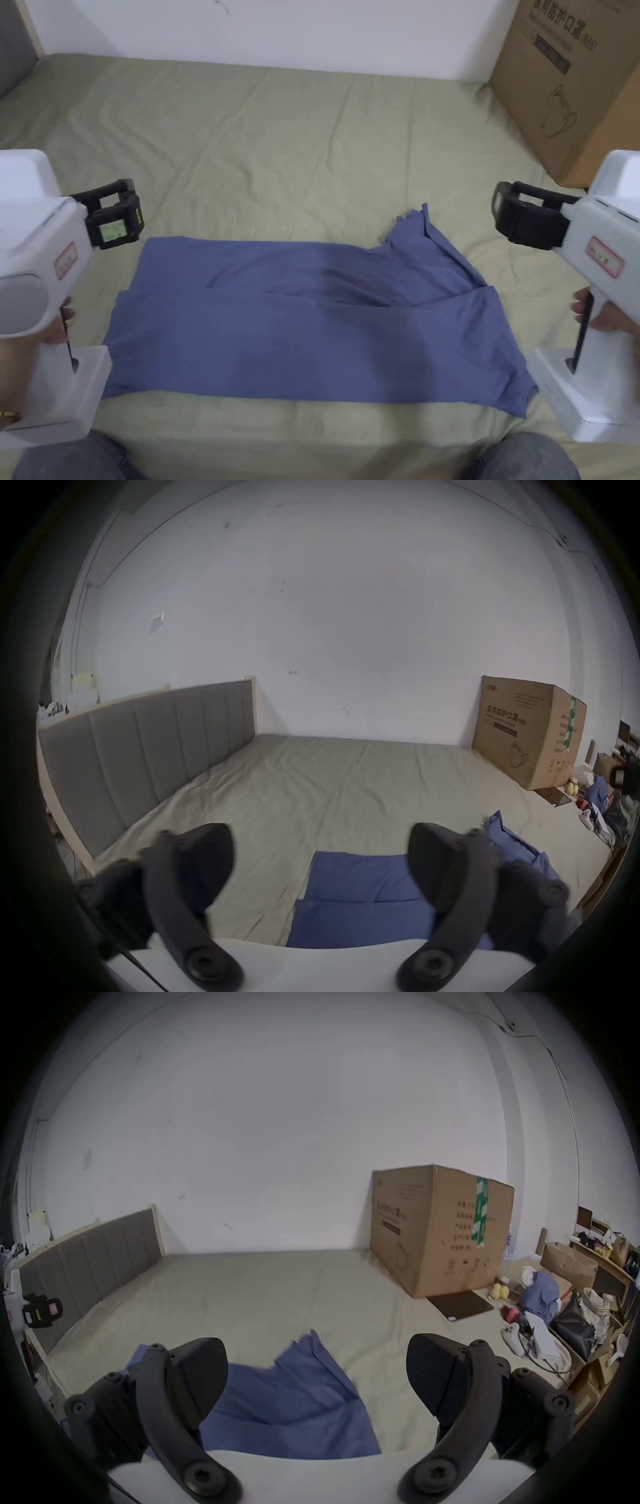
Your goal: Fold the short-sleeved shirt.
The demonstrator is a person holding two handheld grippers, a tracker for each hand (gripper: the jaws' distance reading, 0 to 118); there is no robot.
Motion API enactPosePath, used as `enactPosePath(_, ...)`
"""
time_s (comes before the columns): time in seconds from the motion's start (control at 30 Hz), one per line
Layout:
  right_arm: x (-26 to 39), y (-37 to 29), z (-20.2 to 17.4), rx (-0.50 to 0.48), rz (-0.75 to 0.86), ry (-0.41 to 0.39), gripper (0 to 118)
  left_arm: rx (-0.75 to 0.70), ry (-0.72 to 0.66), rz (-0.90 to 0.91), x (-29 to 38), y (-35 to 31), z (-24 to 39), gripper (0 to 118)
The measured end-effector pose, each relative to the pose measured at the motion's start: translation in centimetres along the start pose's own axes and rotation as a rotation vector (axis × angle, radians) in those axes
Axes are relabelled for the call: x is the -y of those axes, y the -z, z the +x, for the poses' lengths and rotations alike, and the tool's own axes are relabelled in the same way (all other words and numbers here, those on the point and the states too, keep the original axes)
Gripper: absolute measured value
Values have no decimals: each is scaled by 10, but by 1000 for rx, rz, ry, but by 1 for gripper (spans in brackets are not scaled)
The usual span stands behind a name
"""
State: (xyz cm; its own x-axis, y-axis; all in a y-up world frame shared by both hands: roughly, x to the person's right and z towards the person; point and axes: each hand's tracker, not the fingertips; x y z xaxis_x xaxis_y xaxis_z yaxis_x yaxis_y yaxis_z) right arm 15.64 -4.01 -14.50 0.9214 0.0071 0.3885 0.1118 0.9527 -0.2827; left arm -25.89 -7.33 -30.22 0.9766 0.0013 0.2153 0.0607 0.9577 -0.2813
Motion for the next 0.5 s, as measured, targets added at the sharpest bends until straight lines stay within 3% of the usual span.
enactPosePath(0.03, 2, 1, -6, 6, 0, -6, 99, 7, 17, 3, 0, -1, 5, 85)
enactPosePath(0.1, 5, 1, -16, 2, 8, -2, 50, 5, 44, -10, 0, 0, 12, 33)
enactPosePath(0.13, 7, 3, -18, -1, 9, 5, 19, 15, 52, -13, 1, 2, 13, 15)
enactPosePath(0.17, 9, 5, -19, -6, -4, 70, 0, 27, 45, -13, 1, 2, 13, 4)
enactPosePath(0.2, 10, 6, -20, -16, -2, 89, 0, 39, 37, -15, 0, 1, 13, 0)
enactPosePath(0.5, 10, 20, -23, -30, -21, 71, 0, 100, -24, -108, -2, 35, 6, 0)
